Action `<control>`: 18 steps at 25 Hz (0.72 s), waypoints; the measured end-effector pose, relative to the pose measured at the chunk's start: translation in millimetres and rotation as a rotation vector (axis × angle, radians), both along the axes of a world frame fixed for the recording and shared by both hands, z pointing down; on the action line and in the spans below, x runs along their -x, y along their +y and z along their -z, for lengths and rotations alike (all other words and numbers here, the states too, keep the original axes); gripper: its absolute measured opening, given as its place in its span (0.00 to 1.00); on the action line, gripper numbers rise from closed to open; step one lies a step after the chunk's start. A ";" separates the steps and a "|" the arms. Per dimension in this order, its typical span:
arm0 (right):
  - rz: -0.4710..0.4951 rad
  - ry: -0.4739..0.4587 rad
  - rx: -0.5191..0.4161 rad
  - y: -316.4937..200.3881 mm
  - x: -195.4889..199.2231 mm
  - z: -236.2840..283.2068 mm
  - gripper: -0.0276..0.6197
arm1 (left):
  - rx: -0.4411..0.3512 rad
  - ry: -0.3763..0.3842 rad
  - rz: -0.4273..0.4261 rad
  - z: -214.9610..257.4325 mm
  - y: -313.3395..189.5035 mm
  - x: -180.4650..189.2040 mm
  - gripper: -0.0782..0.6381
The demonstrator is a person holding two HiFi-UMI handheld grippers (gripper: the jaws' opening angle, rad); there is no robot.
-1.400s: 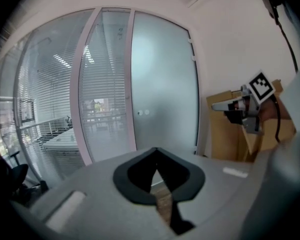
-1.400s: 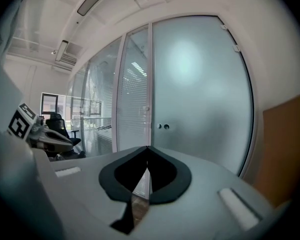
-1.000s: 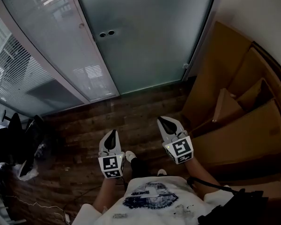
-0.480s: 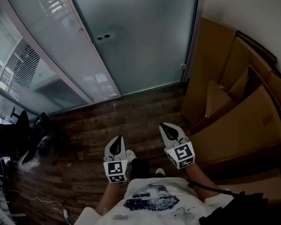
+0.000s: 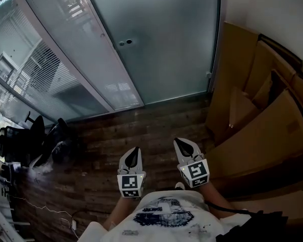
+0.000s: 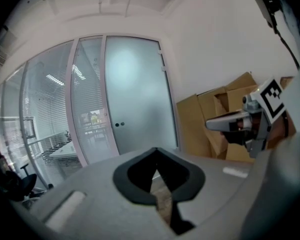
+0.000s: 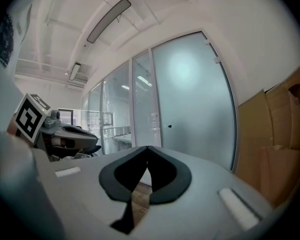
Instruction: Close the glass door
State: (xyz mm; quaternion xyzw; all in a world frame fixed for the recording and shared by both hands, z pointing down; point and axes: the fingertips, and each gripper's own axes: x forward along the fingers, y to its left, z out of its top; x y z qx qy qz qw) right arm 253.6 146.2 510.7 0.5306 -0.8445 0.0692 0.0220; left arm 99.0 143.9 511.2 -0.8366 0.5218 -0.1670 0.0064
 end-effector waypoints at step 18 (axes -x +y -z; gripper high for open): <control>-0.017 0.033 0.008 67.1 164.0 5.8 0.05 | 0.011 0.058 0.083 -14.6 76.2 190.3 0.11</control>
